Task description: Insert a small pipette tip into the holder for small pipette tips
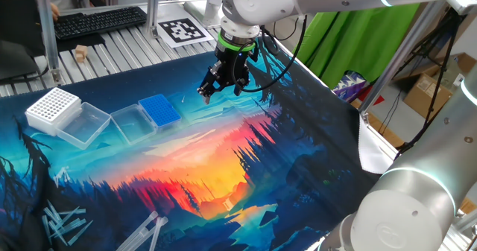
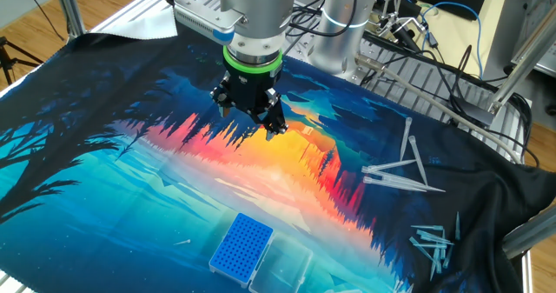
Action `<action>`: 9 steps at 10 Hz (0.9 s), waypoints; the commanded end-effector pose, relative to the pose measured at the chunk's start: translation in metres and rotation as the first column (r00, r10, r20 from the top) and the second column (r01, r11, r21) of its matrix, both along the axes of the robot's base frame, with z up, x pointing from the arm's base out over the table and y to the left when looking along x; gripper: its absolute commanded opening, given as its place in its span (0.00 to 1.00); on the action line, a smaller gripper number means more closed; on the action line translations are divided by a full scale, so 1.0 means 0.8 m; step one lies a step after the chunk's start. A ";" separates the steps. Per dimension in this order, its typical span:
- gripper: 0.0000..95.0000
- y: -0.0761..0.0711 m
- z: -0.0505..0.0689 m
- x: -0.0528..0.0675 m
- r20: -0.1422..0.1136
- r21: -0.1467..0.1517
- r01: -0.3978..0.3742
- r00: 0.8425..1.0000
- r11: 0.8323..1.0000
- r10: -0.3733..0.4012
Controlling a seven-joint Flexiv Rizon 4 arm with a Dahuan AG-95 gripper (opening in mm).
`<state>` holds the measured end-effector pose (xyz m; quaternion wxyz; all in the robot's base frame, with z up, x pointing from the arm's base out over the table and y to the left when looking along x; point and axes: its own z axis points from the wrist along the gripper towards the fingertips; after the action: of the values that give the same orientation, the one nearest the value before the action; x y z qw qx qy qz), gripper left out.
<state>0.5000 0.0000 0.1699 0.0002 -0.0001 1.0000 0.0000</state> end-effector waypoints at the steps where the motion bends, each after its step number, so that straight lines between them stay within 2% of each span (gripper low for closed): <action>1: 0.00 0.000 0.000 0.000 0.058 0.026 0.488 0.871 0.873 -0.488; 3: 0.00 0.000 -0.002 -0.004 0.055 0.031 0.461 0.885 0.887 -0.462; 4: 0.20 0.001 -0.004 -0.008 0.056 0.030 0.451 0.890 0.892 -0.452; 6: 0.20 0.001 -0.006 -0.011 0.061 0.030 0.436 0.897 0.899 -0.437; 8: 0.20 0.003 -0.010 -0.009 0.077 0.038 0.440 0.894 0.897 -0.442; 9: 0.20 0.003 -0.010 -0.009 0.077 0.038 0.440 0.894 0.897 -0.442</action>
<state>0.4936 0.0019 0.1628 0.0301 0.1771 0.9837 0.0068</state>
